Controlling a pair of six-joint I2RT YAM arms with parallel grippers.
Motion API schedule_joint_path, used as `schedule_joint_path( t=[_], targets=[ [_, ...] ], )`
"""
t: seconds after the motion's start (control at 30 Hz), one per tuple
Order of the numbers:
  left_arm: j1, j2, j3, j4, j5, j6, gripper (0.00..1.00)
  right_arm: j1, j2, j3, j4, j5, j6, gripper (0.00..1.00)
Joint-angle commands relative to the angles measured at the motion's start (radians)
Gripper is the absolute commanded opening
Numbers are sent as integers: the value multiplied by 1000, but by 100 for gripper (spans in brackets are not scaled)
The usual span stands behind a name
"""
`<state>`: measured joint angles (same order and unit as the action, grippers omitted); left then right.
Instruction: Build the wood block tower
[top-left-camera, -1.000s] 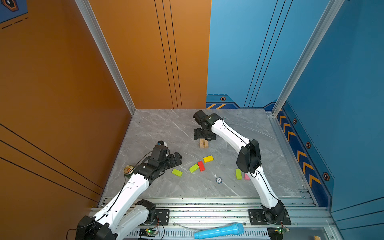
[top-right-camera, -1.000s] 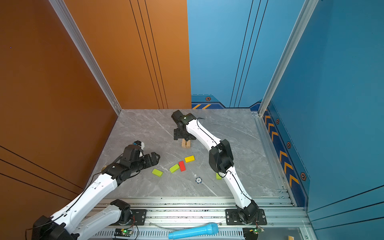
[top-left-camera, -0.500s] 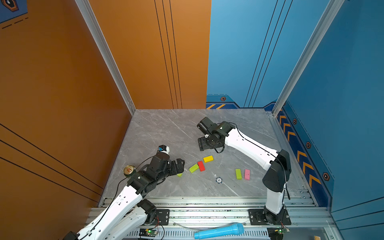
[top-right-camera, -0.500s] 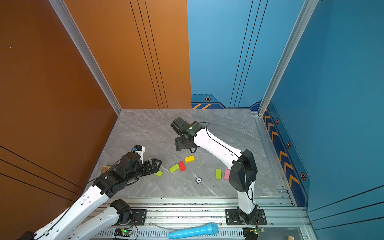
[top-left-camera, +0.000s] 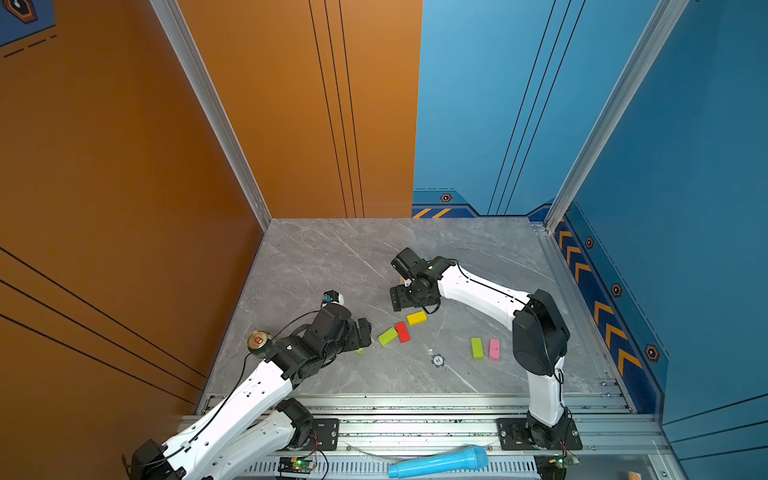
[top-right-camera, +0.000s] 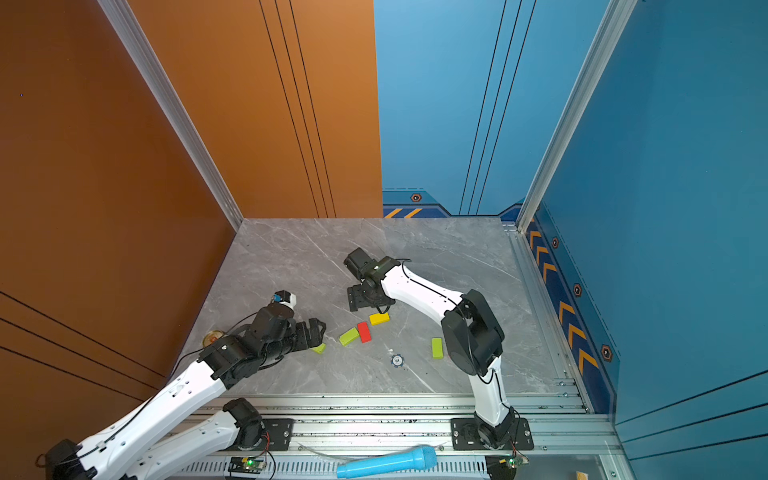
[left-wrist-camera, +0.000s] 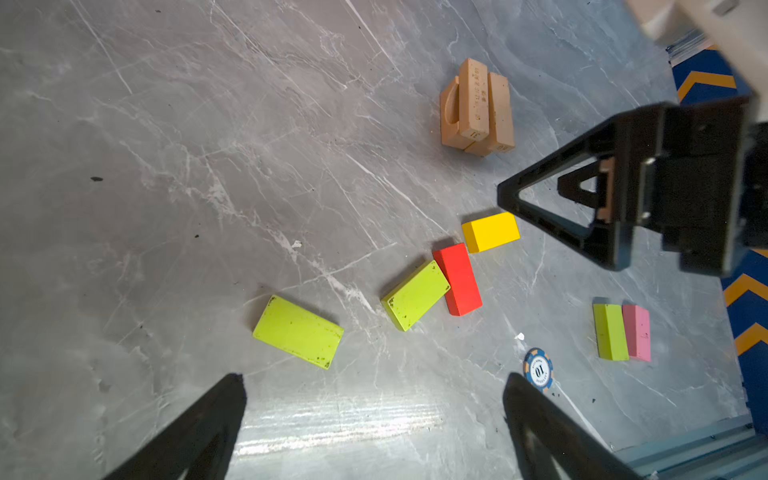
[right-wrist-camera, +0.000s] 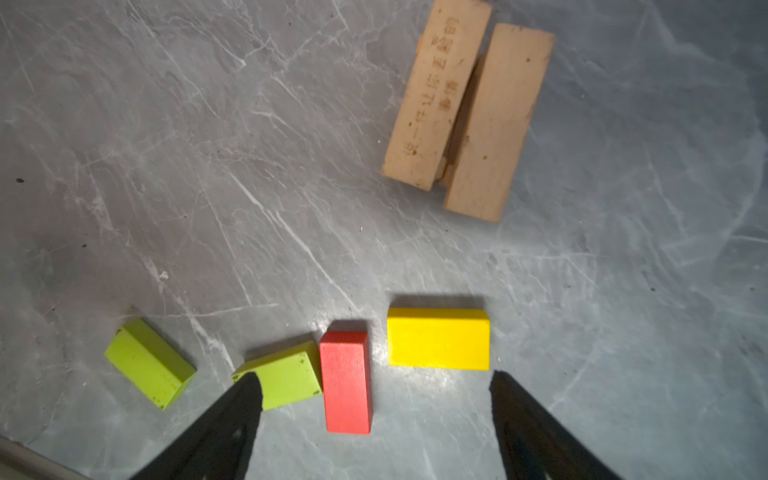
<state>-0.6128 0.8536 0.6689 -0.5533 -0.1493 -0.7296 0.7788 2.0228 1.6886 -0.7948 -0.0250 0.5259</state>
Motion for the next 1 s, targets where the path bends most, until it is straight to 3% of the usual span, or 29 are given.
schedule_joint_path(
  t=[0.0, 0.33, 0.97],
  targets=[
    [29, 24, 28, 8, 0, 30, 98, -13, 43, 54, 19, -42, -20, 88],
    [86, 66, 34, 27, 31, 45, 98, -38, 137, 116, 19, -80, -26, 88],
    [109, 91, 30, 43, 48, 56, 98, -55, 190, 184, 8, -88, -23, 88]
  ],
)
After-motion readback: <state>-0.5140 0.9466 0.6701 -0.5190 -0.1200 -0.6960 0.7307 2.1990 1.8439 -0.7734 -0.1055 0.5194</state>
